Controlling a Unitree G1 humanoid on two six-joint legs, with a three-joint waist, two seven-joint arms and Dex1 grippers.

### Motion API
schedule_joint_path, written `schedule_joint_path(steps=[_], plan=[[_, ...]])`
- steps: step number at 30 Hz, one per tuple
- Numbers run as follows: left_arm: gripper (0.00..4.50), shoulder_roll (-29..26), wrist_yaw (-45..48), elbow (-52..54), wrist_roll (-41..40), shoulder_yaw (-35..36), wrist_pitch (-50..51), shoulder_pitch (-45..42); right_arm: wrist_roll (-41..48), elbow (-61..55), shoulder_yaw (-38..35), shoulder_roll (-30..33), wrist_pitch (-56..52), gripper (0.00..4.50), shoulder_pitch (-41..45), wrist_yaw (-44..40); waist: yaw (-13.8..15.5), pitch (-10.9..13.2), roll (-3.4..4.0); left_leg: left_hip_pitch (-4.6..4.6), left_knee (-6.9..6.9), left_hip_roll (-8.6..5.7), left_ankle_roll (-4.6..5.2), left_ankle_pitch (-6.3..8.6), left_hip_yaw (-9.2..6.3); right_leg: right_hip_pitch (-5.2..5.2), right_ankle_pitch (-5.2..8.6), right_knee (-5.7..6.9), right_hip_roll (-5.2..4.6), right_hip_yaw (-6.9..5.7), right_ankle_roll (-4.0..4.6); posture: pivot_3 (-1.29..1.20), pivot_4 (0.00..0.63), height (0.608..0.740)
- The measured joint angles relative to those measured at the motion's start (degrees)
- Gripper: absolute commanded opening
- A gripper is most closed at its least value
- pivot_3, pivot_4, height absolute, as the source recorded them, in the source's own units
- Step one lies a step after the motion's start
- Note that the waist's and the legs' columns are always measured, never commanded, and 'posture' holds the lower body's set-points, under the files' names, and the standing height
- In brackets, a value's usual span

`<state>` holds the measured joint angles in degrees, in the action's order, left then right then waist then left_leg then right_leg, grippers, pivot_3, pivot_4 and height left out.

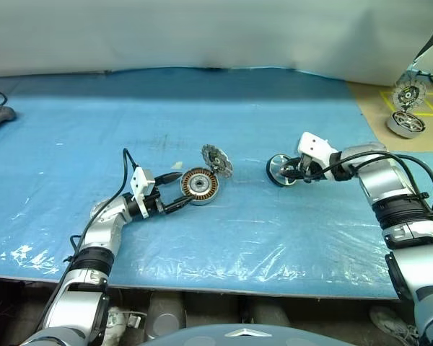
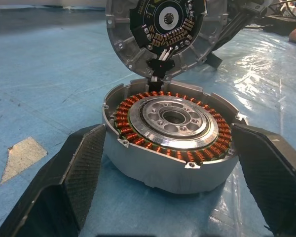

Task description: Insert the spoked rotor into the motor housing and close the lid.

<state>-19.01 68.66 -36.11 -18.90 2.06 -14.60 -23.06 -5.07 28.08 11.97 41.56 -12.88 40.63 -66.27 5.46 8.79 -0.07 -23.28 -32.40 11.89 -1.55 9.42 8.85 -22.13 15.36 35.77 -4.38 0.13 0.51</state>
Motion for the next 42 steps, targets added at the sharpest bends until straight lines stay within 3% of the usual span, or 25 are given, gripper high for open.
schedule_joint_path(steps=[7,17,22,27,35,42], plan=[[4.33,0.01,0.03,0.21,0.14,-0.13,-0.72,0.24,0.67,-5.58,-0.38,0.53,-1.4,1.18,-2.92,0.0,0.09,0.0,0.0,-0.01,0.06,-0.01,0.0,0.0,0.0,0.0,0.0,-0.06,0.0,-0.01,0.0,0.0,0.15,0.74],[4.33,-0.04,-0.77,-0.72,0.19,0.0,-1.0,-0.75,16.02,-40.82,-6.29,-1.82,-21.29,1.18,-19.48,2.34,0.41,0.01,0.0,-0.02,0.2,-0.01,-0.01,0.0,-0.03,-0.07,-0.02,-0.1,0.0,0.0,-0.05,0.0,0.15,0.74],[4.33,-0.32,-0.32,-1.89,0.02,0.14,-0.95,-1.31,22.17,-49.72,-7.4,-4.7,-30.31,1.18,-21.46,7.45,0.37,0.01,0.0,0.05,0.2,-0.01,-0.17,-0.09,-0.02,-0.06,-0.01,-0.13,-0.04,0.11,-0.05,0.0,0.15,0.74],[4.33,-0.12,1.28,1.24,-1.35,0.13,1.6,0.48,27.18,-51.16,-7.05,-10.54,-36.29,1.18,-18.56,12.57,0.16,0.02,0.01,-0.01,0.27,-0.03,-0.26,-0.12,-0.01,-0.15,-0.02,-0.15,-0.02,0.11,-0.08,0.0,0.15,0.74],[4.33,0.35,2.83,16.98,-2.46,-3.56,5.22,10.03,27.85,-49.28,-2.49,-10.41,-36.48,1.18,-16.56,13.55,0.2,0.02,0.0,-0.08,0.54,-0.07,-0.33,-0.09,-0.02,-0.14,-0.15,-0.41,-0.01,-0.02,-0.32,0.0,0.15,0.74],[4.33,0.09,-0.92,14.88,-0.42,-3.77,4.22,8.03,27.15,-44.88,-0.03,-10.47,-34.54,1.18,-15.09,13.63,0.01,0.02,0.0,0.07,0.42,-0.07,-0.34,-0.1,-0.03,-0.04,-0.16,-0.27,0.01,0.03,-0.34,0.0,0.15,0.74]])
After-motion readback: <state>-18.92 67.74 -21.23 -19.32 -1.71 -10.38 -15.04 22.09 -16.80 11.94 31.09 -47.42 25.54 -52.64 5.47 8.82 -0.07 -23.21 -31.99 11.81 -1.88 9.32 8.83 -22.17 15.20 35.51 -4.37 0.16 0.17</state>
